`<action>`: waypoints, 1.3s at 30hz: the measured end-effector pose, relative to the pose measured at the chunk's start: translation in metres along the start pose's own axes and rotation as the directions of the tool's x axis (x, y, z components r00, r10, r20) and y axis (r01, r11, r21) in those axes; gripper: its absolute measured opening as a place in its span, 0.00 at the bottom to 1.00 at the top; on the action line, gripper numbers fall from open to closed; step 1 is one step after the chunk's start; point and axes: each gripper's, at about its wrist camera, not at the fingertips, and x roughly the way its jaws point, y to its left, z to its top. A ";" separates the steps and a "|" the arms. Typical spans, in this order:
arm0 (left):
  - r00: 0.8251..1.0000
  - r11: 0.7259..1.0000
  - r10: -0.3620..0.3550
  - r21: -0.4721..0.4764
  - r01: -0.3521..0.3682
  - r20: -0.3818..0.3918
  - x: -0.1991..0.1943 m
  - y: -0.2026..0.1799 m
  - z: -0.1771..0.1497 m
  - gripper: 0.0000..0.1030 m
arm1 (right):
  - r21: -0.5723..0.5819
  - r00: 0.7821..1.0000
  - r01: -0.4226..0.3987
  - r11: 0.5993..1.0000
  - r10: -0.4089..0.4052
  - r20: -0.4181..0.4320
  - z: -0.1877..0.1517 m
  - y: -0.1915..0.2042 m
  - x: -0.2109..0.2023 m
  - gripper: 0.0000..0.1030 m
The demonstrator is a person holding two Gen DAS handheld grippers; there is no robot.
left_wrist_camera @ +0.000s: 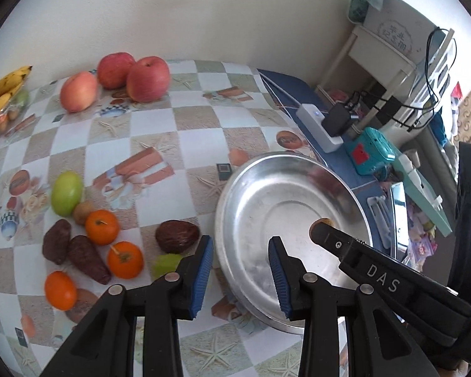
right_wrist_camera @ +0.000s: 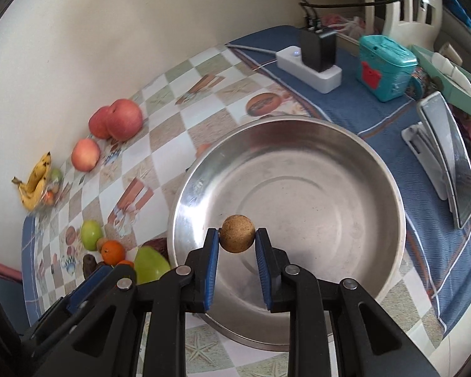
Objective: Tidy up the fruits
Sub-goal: 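Carry the brown fruit into the steel bowl and open the right gripper, then lower the green pear into the steel bowl and open the left gripper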
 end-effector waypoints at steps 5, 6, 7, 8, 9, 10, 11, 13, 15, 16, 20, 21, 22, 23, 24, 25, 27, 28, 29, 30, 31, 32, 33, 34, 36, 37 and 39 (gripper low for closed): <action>0.995 0.993 0.092 -0.071 -0.095 -0.040 0.006 0.029 -0.005 0.39 | 0.027 1.000 0.014 1.000 -0.014 -0.009 0.001 -0.011 0.002 0.24; 0.994 0.990 0.103 -0.095 -0.107 -0.043 0.004 0.037 -0.006 0.39 | 0.032 1.000 0.015 0.999 -0.014 -0.015 0.000 -0.013 0.003 0.24; 0.992 0.985 0.116 -0.120 -0.122 -0.054 0.003 0.046 -0.008 0.39 | 0.035 1.000 0.014 0.999 -0.013 -0.023 -0.001 -0.013 0.005 0.24; 0.989 0.980 0.128 -0.146 -0.137 -0.071 0.003 0.054 -0.010 0.39 | 0.038 0.999 0.012 0.999 -0.011 -0.030 -0.001 -0.013 0.008 0.24; 0.988 0.976 0.132 -0.166 -0.144 -0.080 0.004 0.060 -0.012 0.39 | 0.038 0.999 0.010 0.999 -0.009 -0.037 -0.002 -0.013 0.010 0.24; 0.988 0.973 0.130 -0.183 -0.143 -0.085 0.005 0.066 -0.014 0.39 | 0.035 0.999 0.008 0.999 -0.006 -0.041 -0.003 -0.012 0.011 0.24; 0.988 0.970 0.126 -0.198 -0.142 -0.094 0.008 0.070 -0.015 0.39 | 0.030 0.999 0.008 1.000 -0.007 -0.047 -0.004 -0.010 0.012 0.24; 0.987 0.968 0.116 -0.210 -0.137 -0.110 0.012 0.072 -0.018 0.39 | 0.022 0.998 0.000 1.000 0.002 -0.057 -0.005 -0.008 0.014 0.24; 0.988 0.969 0.106 -0.211 -0.128 -0.111 0.015 0.070 -0.019 0.39 | 0.016 0.998 -0.011 1.000 0.012 -0.069 -0.007 -0.005 0.016 0.24; 0.988 0.970 0.106 -0.209 -0.127 -0.111 0.015 0.069 -0.019 0.39 | 0.012 0.997 -0.010 1.000 0.011 -0.072 -0.008 -0.004 0.017 0.24; 0.990 0.972 0.093 -0.204 -0.113 -0.106 0.020 0.065 -0.018 0.43 | 0.011 0.997 -0.008 1.000 0.009 -0.076 -0.007 -0.005 0.018 0.24; 0.991 0.973 0.081 -0.206 -0.102 -0.105 0.022 0.065 -0.018 0.43 | 0.011 0.997 -0.007 1.000 0.008 -0.076 -0.007 -0.005 0.017 0.24; 0.992 0.974 0.072 -0.207 -0.092 -0.106 0.024 0.064 -0.018 0.43 | 0.010 0.997 -0.007 1.000 0.008 -0.076 -0.007 -0.005 0.017 0.24; 0.992 0.975 0.064 -0.206 -0.085 -0.109 0.026 0.062 -0.018 0.43 | 0.010 0.997 -0.007 1.000 0.008 -0.076 -0.006 -0.005 0.017 0.24; 0.992 0.976 0.059 -0.201 -0.081 -0.113 0.028 0.060 -0.018 0.43 | 0.009 0.997 -0.007 1.000 0.008 -0.077 -0.006 -0.005 0.017 0.24; 0.992 0.977 0.055 -0.198 -0.077 -0.115 0.030 0.059 -0.018 0.43 | 0.009 0.997 -0.007 1.000 0.007 -0.077 -0.006 -0.005 0.017 0.24; 0.992 0.978 0.041 -0.199 -0.065 -0.123 0.035 0.057 -0.019 0.43 | 0.007 0.997 -0.005 1.000 0.005 -0.077 -0.007 -0.004 0.017 0.24; 0.991 0.978 0.033 -0.202 -0.058 -0.127 0.036 0.056 -0.020 0.43 | 0.006 0.997 -0.004 1.000 0.005 -0.077 -0.007 -0.004 0.017 0.24; 0.990 0.978 0.030 -0.201 -0.058 -0.137 0.038 0.056 -0.021 0.42 | 0.005 0.997 -0.004 1.000 0.004 -0.077 -0.007 -0.003 0.017 0.24; 0.989 0.979 0.035 -0.194 -0.063 -0.141 0.039 0.055 -0.021 0.41 | 0.004 0.997 -0.003 1.000 0.003 -0.077 -0.007 -0.003 0.017 0.24; 0.990 0.980 0.041 -0.185 -0.067 -0.136 0.038 0.053 -0.022 0.41 | 0.004 0.997 -0.003 1.000 0.003 -0.077 -0.007 -0.003 0.017 0.24; 0.989 0.982 0.046 -0.178 -0.070 -0.137 0.038 0.052 -0.022 0.41 | 0.004 0.997 -0.003 1.000 0.003 -0.077 -0.007 -0.003 0.017 0.24; 0.990 0.982 0.048 -0.172 -0.071 -0.135 0.037 0.051 -0.022 0.41 | 0.004 0.997 -0.002 1.000 0.003 -0.077 -0.007 -0.003 0.017 0.24; 0.991 0.983 0.045 -0.170 -0.067 -0.130 0.035 0.050 -0.022 0.41 | 0.004 0.997 -0.002 1.000 0.003 -0.077 -0.007 -0.003 0.017 0.24; 0.994 0.984 0.021 -0.172 -0.039 -0.109 0.028 0.048 -0.020 0.41 | 0.004 0.997 -0.003 1.000 0.003 -0.077 -0.007 -0.003 0.017 0.24; 0.996 0.986 0.006 -0.167 -0.021 -0.093 0.024 0.045 -0.018 0.41 | 0.003 0.997 -0.003 1.000 0.004 -0.077 -0.007 -0.002 0.017 0.24; 0.998 0.990 -0.024 -0.137 0.016 -0.062 0.017 0.036 -0.014 0.41 | 0.004 0.997 -0.004 1.000 0.004 -0.076 -0.007 -0.003 0.016 0.24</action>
